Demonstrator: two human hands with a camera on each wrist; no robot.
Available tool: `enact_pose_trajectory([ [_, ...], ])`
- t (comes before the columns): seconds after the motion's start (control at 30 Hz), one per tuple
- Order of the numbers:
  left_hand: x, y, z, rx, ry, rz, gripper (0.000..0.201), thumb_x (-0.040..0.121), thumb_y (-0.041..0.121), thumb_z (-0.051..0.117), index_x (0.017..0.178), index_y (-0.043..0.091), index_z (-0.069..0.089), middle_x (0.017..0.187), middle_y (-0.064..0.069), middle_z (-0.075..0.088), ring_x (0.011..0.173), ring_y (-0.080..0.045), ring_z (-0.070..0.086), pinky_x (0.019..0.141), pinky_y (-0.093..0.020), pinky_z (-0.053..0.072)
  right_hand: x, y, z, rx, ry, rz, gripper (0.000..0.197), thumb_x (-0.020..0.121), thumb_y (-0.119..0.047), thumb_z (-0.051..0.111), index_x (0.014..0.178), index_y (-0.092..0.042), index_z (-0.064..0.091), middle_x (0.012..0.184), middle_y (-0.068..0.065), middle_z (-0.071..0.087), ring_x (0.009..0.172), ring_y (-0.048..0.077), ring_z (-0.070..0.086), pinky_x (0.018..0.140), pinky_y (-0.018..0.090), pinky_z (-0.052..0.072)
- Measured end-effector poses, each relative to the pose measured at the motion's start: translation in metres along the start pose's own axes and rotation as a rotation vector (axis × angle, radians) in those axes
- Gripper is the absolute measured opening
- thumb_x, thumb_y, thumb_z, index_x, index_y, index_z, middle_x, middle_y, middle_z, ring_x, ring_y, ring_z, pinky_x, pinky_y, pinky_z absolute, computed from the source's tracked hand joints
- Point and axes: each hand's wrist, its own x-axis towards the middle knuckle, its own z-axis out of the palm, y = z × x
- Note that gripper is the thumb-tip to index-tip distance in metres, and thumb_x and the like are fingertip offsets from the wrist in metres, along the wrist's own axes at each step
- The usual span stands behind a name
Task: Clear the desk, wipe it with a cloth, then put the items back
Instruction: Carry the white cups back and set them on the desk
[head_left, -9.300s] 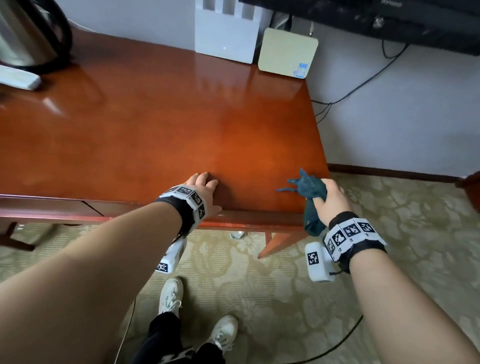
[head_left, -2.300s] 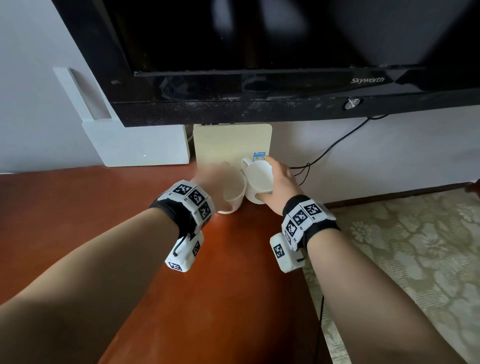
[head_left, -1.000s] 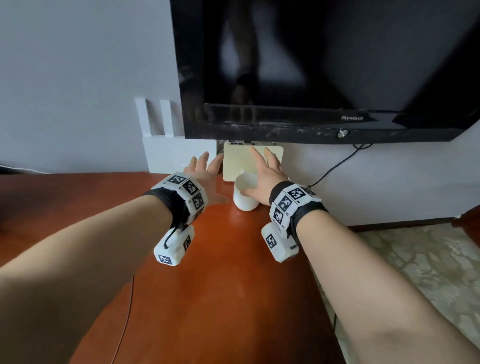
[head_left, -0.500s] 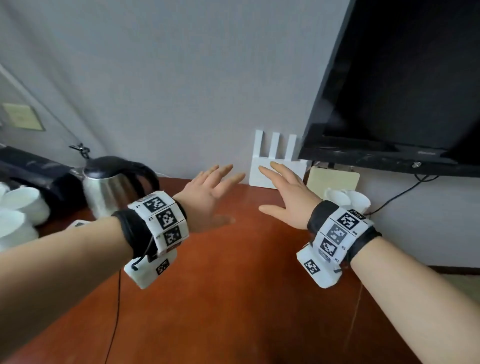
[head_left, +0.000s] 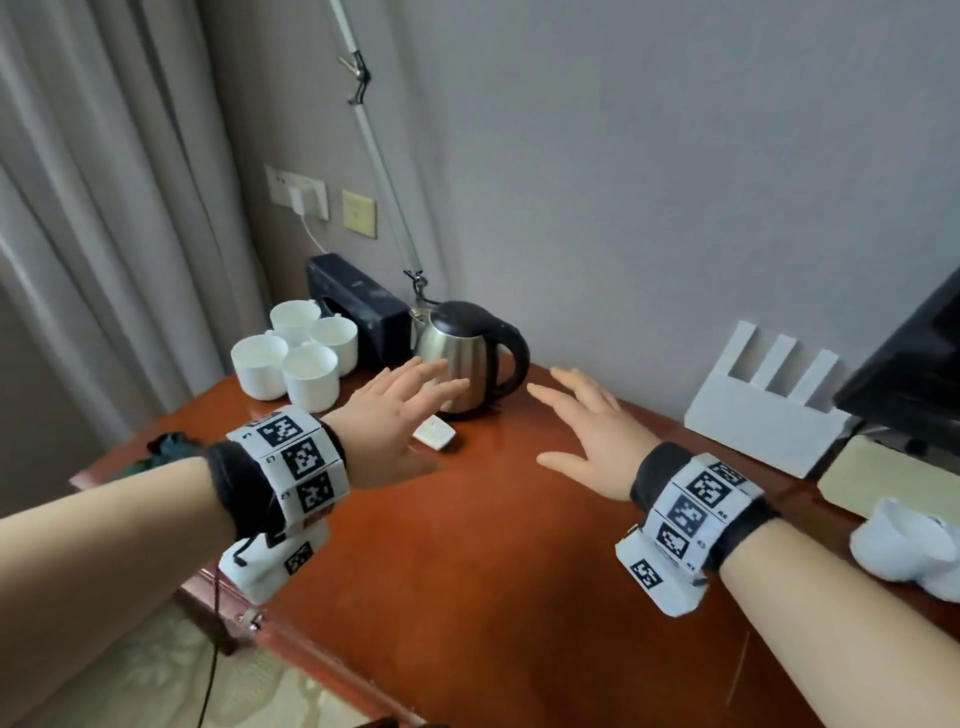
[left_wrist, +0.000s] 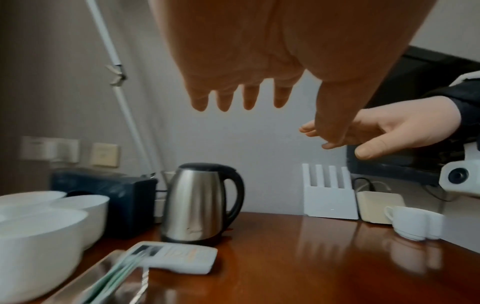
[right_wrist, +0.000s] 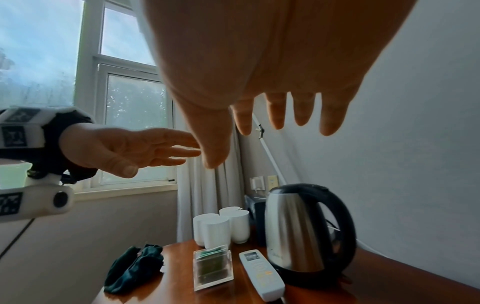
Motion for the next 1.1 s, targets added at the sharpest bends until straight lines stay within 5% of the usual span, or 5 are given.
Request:
enact_pose_trajectory([
  [0.37, -0.036, -0.12, 0.006, 0.056, -0.066, -0.314, 0.089, 0.084, 0.042, 0.062, 0.149, 0.034, 0.001, 0.157, 0.0, -0.007, 0.146, -0.023, 0.003, 0.117, -0.041, 0.019, 0.1, -0.077, 0.034, -0.009, -0.108, -0.165, 0.075, 0.089, -0.039, 0.056, 0.149, -0.029, 0.012, 0.157, 0.002, 0.009, 0.146, 0.022, 0.001, 0.119, 0.04, 0.013],
  [0.57, 0.002, -0.233, 0.009, 0.041, -0.055, -0.384, 0.089, 0.083, 0.039, 0.065, 0.149, 0.034, 0.005, 0.157, -0.007, -0.005, 0.146, -0.025, -0.002, 0.118, -0.039, 0.014, 0.18, -0.124, 0.059, 0.076, -0.118, -0.038, 0.075, 0.09, -0.039, 0.056, 0.149, -0.03, 0.011, 0.156, 0.003, 0.012, 0.145, 0.023, 0.006, 0.119, 0.04, 0.015],
  [0.83, 0.051, -0.348, 0.029, 0.046, -0.221, -0.315, 0.088, 0.085, 0.046, 0.06, 0.149, 0.035, 0.002, 0.158, -0.009, -0.006, 0.147, -0.026, -0.002, 0.118, -0.038, 0.013, 0.284, -0.181, 0.098, 0.201, -0.203, 0.21, 0.084, 0.086, -0.041, 0.06, 0.149, -0.033, 0.003, 0.156, 0.004, 0.012, 0.144, 0.025, 0.011, 0.116, 0.038, 0.018],
  [0.97, 0.068, -0.371, 0.041, -0.132, -0.325, -0.288, 0.091, 0.083, 0.045, 0.063, 0.148, 0.038, 0.0, 0.158, -0.007, -0.001, 0.144, -0.03, 0.014, 0.115, -0.041, 0.024, 0.314, -0.203, 0.12, 0.249, -0.251, 0.296, 0.094, 0.08, -0.043, 0.066, 0.148, -0.036, 0.001, 0.154, 0.002, 0.013, 0.141, 0.028, 0.017, 0.114, 0.042, 0.025],
  [1.1, 0.079, -0.377, 0.048, -0.26, -0.294, -0.267, 0.089, 0.081, 0.047, 0.062, 0.148, 0.036, 0.005, 0.153, -0.006, 0.009, 0.135, -0.029, 0.031, 0.11, -0.037, 0.032, 0.333, -0.218, 0.134, 0.321, -0.24, 0.4, 0.103, 0.078, -0.041, 0.07, 0.148, -0.035, -0.005, 0.152, 0.004, 0.009, 0.137, 0.029, 0.025, 0.11, 0.041, 0.031],
])
